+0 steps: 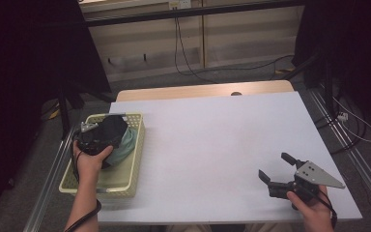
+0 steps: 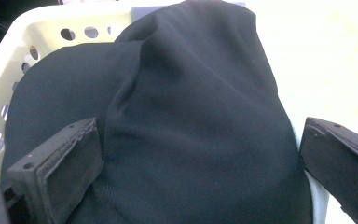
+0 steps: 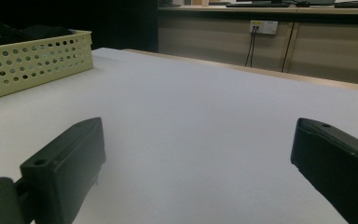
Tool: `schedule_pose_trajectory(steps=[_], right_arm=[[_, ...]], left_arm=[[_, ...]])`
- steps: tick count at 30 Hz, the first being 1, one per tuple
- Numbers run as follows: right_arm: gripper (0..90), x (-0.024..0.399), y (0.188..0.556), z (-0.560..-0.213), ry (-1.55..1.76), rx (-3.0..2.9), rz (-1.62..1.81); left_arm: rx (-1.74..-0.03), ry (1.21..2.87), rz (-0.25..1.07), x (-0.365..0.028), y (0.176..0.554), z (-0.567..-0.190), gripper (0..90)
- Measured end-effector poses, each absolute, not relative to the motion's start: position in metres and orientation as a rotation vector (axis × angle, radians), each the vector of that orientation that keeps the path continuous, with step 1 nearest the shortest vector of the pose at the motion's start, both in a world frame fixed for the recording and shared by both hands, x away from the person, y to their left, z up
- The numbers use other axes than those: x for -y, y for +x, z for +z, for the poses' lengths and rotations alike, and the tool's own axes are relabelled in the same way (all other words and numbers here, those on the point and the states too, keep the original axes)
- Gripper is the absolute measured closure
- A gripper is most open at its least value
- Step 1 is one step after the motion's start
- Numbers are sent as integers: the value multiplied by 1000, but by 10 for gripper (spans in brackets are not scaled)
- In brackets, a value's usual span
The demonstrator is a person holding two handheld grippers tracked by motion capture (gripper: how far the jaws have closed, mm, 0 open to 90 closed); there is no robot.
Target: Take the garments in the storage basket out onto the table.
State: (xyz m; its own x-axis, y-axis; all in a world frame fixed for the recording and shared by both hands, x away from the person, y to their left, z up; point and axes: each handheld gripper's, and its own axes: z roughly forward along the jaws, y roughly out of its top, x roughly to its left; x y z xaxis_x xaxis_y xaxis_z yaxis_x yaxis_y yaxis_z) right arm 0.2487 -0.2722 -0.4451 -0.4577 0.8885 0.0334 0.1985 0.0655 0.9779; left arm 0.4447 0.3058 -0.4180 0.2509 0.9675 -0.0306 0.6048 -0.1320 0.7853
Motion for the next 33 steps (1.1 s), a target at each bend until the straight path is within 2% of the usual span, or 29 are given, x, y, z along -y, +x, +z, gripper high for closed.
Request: schedule_pose_trajectory(steps=[33], right_arm=[[26,277,248,-444,1090,-1727,1436]], left_arm=[[-1474,1906,626,-298,457,-423,0]])
